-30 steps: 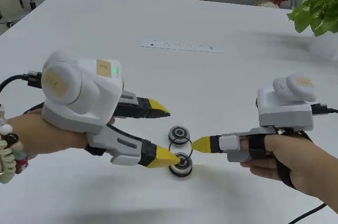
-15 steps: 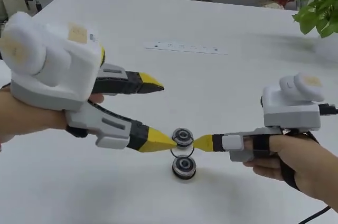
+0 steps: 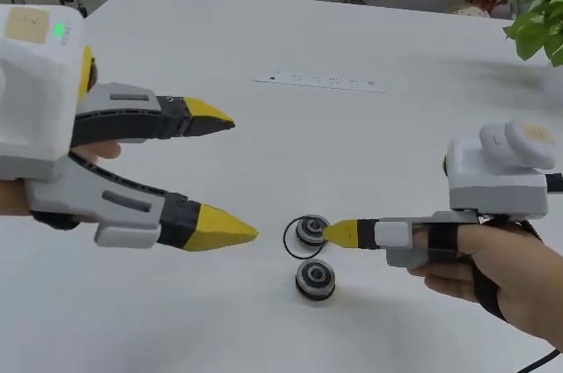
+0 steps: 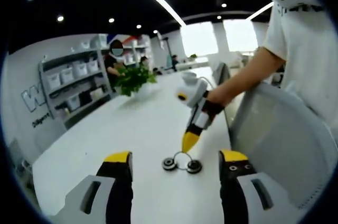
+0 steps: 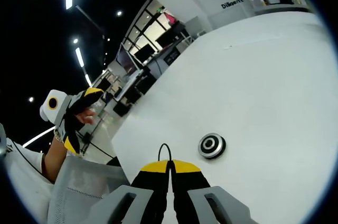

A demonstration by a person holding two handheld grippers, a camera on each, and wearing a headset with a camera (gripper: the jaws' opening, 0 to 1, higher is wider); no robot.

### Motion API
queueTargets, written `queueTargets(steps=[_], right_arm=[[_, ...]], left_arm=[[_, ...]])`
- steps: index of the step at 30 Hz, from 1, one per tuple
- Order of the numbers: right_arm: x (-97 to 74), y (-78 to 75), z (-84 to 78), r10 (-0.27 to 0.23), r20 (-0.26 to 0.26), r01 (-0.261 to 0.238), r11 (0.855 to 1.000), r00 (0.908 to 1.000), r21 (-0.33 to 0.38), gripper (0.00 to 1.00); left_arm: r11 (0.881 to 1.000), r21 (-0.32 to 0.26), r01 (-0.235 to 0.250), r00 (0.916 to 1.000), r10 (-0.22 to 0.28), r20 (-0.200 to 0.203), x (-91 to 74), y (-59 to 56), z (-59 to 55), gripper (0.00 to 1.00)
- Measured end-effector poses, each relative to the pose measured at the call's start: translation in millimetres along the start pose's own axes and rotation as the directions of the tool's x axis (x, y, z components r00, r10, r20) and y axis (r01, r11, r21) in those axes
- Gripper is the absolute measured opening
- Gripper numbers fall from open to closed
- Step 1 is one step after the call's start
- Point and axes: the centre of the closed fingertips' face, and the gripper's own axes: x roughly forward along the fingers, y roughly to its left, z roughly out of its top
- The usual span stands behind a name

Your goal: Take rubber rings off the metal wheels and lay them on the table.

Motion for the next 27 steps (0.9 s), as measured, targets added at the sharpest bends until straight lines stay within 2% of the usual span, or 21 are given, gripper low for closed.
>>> queueTargets(steps=[6,10,14,17,20,27], right_arm=[[3.1,9.1,1.0,0.026,0.0,-0.026,1.0,0.9997,-0.011,0.0],[5.3,13.3,-0.5,0.036,-0.009,-0.036,0.999,0.9993,-0.021,0.0],[7.0,16.6,-1.1,0.043,-0.014,-0.043,0.999,0.999,-0.032,0.0],[9.3,18.1,-3.5,0.046,-0.026,-0.048,0.998,0.9986,-0.042,0.0],[10.5,19.6,-5.2,0.05,-0.034,-0.052,0.997,0.9982,-0.049,0.0],[13.9,23.8,-9.0,0.06,-0.05,-0.063,0.996,0.9969,-0.062,0.0]], left_arm=[[0.998,-0.036,-0.057,0.9984,0.057,0.004,-16.8,1.1,-11.9,0.73],[0.995,-0.065,-0.079,0.9967,0.078,-0.024,-22.8,-0.8,-28.9,0.74],[0.987,-0.116,-0.11,0.9939,0.109,-0.02,-27.7,-1.5,-38.9,0.76],[0.985,-0.13,-0.116,0.9926,0.111,-0.05,-29.4,-7.7,-52.3,0.78],[0.98,-0.156,-0.12,0.9919,0.112,-0.06,-30.9,-12.5,-59.6,0.81],[0.973,-0.195,-0.124,0.9912,0.113,-0.069,-31.5,-21.3,-69.5,0.85]])
